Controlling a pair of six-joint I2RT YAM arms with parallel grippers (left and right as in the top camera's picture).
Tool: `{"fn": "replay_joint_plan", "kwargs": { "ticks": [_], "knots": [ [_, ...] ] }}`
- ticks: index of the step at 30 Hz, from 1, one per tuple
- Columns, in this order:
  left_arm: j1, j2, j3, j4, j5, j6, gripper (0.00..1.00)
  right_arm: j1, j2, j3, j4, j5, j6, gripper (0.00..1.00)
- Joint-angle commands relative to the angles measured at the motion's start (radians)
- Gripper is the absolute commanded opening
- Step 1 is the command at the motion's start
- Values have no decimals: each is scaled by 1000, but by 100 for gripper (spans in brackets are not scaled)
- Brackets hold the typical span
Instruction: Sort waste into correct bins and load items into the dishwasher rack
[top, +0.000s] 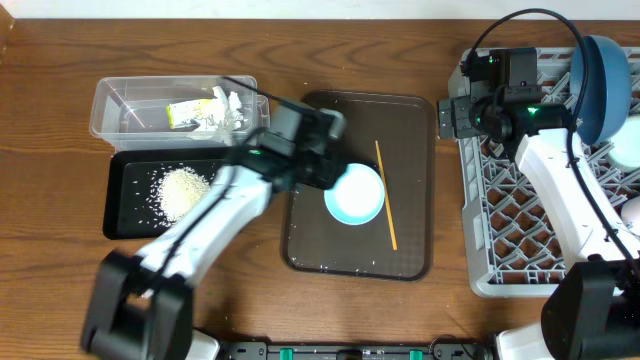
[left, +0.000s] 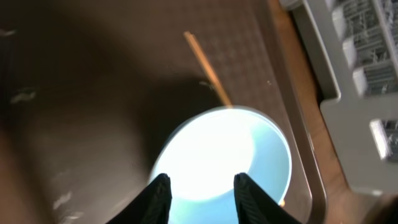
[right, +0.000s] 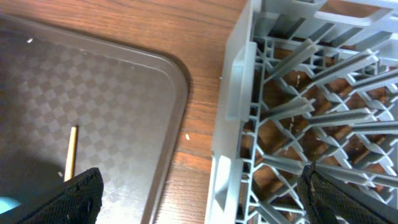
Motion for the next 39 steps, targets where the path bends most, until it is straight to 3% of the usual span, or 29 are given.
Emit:
{"fn": "replay_joint_plan", "kwargs": {
  "ticks": [1, 6, 13, 17, 20, 23, 33, 36, 39],
  "knots": [
    [103, -101, 5, -69, -13, 10, 38, 4, -24, -2, 10, -90, 11, 99],
    [262, -199, 5, -208, -14, 10, 40, 14, -22, -2, 27, -275, 11, 99],
    [418, -229, 5, -301, -13, 9, 46, 90, 12, -3, -8, -285, -4, 92],
    [435, -229, 5, -309, -13, 9, 47, 134, 55, -3, -56, -285, -4, 82],
    [435, -229, 5, -309, -13, 10, 48, 163, 95, -3, -103, -282, -4, 65],
    [435, -229, 5, -309, -13, 10, 48, 184, 142, -3, -148, -282, -4, 56],
    [435, -229, 5, -305, -14, 10, 49, 217, 230, -3, -243, -283, -3, 51],
    [435, -229, 5, -305, -14, 10, 49, 223, 232, -3, -252, -283, -3, 38],
    [435, -229, 5, -305, -14, 10, 49, 230, 234, -6, -265, -275, -3, 36]
  ]
}}
